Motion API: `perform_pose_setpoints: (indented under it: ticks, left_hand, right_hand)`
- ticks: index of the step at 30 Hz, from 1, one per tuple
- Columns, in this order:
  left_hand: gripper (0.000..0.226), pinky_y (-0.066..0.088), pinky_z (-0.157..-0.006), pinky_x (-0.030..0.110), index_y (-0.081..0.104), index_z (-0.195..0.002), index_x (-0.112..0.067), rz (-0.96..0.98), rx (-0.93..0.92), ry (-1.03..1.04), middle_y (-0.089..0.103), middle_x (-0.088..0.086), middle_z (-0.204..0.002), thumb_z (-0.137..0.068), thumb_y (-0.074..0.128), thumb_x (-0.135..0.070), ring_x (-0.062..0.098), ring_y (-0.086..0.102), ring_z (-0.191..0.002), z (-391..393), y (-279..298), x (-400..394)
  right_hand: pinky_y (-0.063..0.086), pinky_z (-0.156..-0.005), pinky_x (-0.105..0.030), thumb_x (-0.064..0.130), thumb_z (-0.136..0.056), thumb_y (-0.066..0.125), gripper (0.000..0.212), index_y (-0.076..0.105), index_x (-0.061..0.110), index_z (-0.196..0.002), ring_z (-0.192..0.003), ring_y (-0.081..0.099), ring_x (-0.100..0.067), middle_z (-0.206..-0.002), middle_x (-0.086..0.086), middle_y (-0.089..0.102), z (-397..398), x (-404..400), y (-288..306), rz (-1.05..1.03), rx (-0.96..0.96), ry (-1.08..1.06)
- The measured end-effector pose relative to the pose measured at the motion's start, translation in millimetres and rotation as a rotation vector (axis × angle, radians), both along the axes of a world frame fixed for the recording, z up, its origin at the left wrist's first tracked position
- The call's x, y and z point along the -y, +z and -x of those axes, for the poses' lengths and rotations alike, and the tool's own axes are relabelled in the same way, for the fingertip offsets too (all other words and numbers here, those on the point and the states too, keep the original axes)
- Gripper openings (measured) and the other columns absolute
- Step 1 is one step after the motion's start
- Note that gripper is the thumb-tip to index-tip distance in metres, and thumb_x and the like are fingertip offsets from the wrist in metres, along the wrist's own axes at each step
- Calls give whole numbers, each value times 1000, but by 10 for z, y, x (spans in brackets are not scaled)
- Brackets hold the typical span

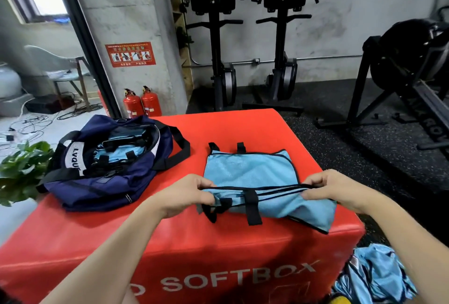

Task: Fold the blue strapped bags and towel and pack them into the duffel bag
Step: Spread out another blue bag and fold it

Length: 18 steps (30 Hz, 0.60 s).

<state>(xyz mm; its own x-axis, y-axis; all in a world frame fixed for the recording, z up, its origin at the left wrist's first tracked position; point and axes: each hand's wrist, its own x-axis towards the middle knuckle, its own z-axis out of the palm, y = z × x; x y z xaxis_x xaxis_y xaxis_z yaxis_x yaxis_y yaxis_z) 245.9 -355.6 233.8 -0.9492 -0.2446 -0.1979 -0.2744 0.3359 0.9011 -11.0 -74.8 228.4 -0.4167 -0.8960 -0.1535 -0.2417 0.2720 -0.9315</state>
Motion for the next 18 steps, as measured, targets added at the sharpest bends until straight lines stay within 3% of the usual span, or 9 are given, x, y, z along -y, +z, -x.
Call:
perform_pose_setpoints:
  ticks: [3, 6, 9, 11, 18]
  left_hand:
    - [43, 40, -80, 40, 66, -102, 13, -99, -13, 33, 66, 20, -90, -68, 68, -13, 23, 59, -84, 125, 37, 120]
    - [36, 41, -86, 40, 74, -104, -2, -143, -48, 129, 72, 25, -105, -70, 73, -12, 26, 63, -90, 363, 35, 277]
    - [26, 47, -83, 35, 71, -109, -5, -169, -82, 205, 75, 17, -105, -83, 73, -1, 23, 66, -91, 641, 20, 488]
    - [24, 51, -77, 29, 71, -110, -6, -181, -99, 242, 76, 15, -104, -88, 69, 3, 20, 68, -87, 789, 3, 599]
    - [22, 56, -73, 31, 70, -108, -3, -200, -160, 484, 74, 23, -100, -87, 70, 6, 26, 69, -83, 1260, -378, 988]
  right_hand:
    - [44, -63, -14, 1, -79, 75, 4, 73, 4, -80, -69, 57, -8, -75, -4, 65, 119, 139, 54, 97, 67, -86]
    - [44, -75, -21, 5, -81, 77, 4, 76, 9, -79, -77, 58, -12, -79, -4, 68, 317, 349, 1, 153, 21, -157]
    - [44, -76, -18, 7, -82, 79, 11, 79, 17, -77, -76, 59, -7, -77, 0, 72, 530, 595, -87, 157, -46, -216]
    - [47, -82, -24, 10, -81, 81, 6, 80, 15, -84, -82, 63, -9, -89, -8, 76, 661, 736, -138, 154, -80, -258]
    - [49, -77, -20, 10, -80, 82, 10, 78, 14, -88, -79, 65, -10, -88, -6, 77, 1012, 1155, -381, 116, -206, -334]
